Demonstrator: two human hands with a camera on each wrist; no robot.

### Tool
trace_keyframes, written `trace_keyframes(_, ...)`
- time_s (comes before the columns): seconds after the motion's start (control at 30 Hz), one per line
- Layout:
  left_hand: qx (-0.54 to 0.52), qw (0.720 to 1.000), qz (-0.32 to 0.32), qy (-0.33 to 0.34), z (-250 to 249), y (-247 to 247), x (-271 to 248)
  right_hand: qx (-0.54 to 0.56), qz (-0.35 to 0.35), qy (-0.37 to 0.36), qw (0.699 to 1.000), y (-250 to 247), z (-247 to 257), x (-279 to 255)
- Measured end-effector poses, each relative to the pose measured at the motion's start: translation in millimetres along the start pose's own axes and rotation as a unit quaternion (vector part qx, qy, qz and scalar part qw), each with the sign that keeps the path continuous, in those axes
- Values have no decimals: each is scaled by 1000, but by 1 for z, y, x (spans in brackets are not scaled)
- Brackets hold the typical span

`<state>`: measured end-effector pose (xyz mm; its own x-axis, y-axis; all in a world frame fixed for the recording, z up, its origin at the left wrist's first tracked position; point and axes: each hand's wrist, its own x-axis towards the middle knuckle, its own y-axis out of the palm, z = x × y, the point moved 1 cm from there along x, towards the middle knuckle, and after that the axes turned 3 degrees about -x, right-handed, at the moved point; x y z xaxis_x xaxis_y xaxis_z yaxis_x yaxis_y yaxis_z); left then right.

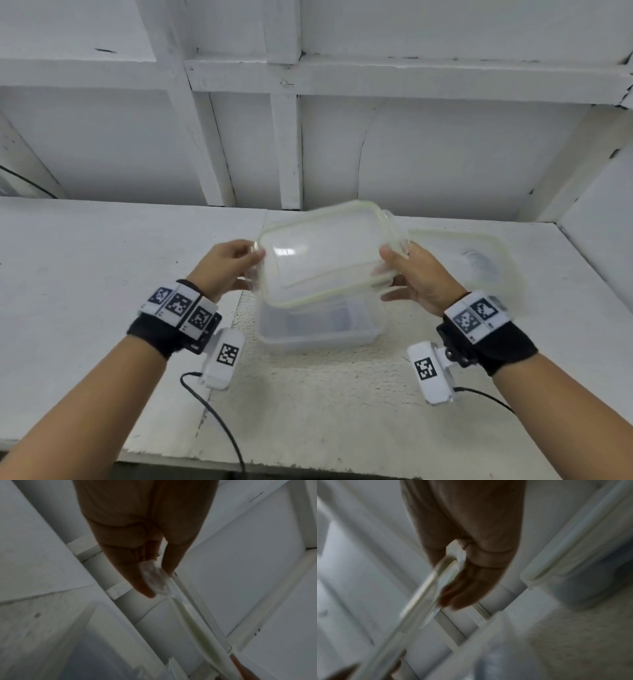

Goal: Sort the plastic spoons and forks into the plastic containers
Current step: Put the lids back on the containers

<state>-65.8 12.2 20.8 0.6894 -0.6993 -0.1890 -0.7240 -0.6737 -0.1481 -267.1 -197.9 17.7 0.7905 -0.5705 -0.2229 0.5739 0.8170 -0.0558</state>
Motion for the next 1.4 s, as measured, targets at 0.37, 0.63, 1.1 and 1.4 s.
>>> trace_keyframes(0.37, 144, 984, -27, -97, 33, 5, -9, -87, -63, 87, 990, 2, -64, -4)
trace_keyframes(0.63, 95, 986, -61, -126, 39, 7, -2, -61, -58, 113, 990, 1, -61, -3)
trace_keyframes(1.1, -17, 978, -47, -204, 37, 6, 3, -90, -80, 86, 989, 3, -47, 7)
trace_keyframes(1.4, -26, 974, -39, -221, 39, 4, 3, -71, -81, 129, 986, 6, -42, 17)
